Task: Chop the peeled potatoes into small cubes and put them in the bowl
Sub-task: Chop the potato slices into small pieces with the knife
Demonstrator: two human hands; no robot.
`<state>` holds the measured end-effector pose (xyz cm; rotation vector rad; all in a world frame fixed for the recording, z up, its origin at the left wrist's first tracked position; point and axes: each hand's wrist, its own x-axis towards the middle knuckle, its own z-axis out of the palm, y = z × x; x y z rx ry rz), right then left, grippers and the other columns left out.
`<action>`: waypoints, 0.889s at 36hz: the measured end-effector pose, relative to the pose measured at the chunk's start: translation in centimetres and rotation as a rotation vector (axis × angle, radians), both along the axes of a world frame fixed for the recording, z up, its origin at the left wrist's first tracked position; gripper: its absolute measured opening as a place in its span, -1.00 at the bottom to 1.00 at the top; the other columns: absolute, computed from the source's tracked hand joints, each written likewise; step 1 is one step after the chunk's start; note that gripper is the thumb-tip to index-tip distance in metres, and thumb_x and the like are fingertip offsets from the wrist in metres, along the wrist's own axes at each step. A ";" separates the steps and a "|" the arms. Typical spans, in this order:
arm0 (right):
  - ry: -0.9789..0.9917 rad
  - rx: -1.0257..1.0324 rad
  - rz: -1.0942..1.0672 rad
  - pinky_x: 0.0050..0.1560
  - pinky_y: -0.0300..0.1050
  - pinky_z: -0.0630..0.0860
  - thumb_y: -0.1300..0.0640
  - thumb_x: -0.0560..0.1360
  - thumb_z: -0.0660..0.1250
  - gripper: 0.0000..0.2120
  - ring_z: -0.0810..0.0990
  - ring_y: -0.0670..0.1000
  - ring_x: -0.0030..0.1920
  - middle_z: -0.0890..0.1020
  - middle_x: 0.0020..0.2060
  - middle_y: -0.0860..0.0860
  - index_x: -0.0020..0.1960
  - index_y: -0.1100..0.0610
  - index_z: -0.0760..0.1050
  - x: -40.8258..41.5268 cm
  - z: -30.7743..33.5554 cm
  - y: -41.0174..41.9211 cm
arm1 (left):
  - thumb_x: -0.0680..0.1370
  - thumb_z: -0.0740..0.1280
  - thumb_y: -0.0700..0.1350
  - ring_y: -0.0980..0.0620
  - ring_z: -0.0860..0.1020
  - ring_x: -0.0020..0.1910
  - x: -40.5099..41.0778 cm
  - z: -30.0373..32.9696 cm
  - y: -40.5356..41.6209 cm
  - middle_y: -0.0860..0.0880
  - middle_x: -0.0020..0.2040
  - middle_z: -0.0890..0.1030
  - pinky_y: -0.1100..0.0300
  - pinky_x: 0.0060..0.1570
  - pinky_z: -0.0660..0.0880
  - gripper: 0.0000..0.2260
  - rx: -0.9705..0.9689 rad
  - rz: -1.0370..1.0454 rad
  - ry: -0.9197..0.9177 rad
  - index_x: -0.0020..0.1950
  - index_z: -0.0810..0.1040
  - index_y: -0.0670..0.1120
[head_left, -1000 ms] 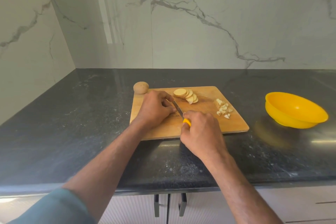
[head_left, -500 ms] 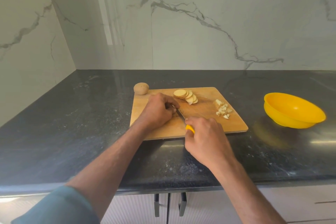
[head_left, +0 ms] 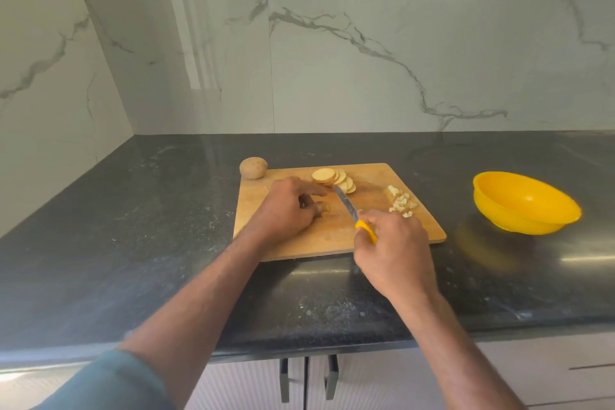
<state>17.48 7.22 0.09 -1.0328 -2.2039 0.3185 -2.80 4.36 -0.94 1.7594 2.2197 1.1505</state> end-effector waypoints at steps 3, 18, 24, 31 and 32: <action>0.044 0.022 0.009 -0.16 -0.04 0.64 0.16 0.48 0.38 -0.74 0.68 0.12 -0.18 0.74 -0.13 0.04 0.15 0.11 0.67 -0.2 -0.2 0.0 | 0.58 0.44 -0.14 0.13 0.49 -0.11 0.0 0.2 0.2 0.06 -0.05 0.54 0.25 -0.09 0.41 -0.77 -0.064 -0.010 0.078 0.21 0.70 0.04; 0.041 -0.036 0.017 -0.03 0.02 0.64 0.14 0.48 0.38 -0.76 0.69 0.08 -0.05 0.74 -0.06 -0.02 0.13 0.07 0.67 0.2 -0.5 0.3 | 0.52 0.44 0.18 0.01 0.53 0.05 3.7 0.6 1.9 0.10 -0.02 0.62 -0.19 0.26 0.34 -0.80 -0.125 0.400 0.136 -0.04 0.71 0.08; 0.030 -0.026 0.032 -0.05 -0.03 0.62 0.12 0.50 0.37 -0.74 0.69 0.06 -0.06 0.74 -0.05 -0.03 0.17 0.04 0.66 0.4 -0.6 0.2 | 0.57 0.39 -0.02 0.01 0.53 0.01 3.3 0.6 2.4 0.10 -0.07 0.64 -0.16 0.26 0.37 -0.90 -0.117 0.338 0.153 -0.07 0.70 0.04; 0.001 -0.040 0.046 -0.23 -0.18 0.52 0.12 0.51 0.37 -0.80 0.65 0.00 -0.21 0.73 -0.17 -0.04 0.11 0.04 0.67 0.5 -0.5 0.2 | 0.50 0.53 -0.16 0.15 0.54 -0.12 -0.4 1.4 0.3 0.10 -0.16 0.62 0.31 -0.13 0.44 -0.98 -0.114 -0.154 0.061 -0.10 0.77 -0.06; -0.008 -0.038 0.049 -0.24 -0.19 0.52 0.12 0.51 0.36 -0.79 0.65 -0.01 -0.23 0.73 -0.18 -0.04 0.11 0.03 0.67 0.4 -0.4 0.2 | 0.50 0.53 -0.18 0.14 0.56 -0.11 -1.0 1.5 0.0 0.07 -0.14 0.64 0.31 -0.11 0.48 -0.97 -0.138 -0.195 0.030 -0.09 0.77 -0.06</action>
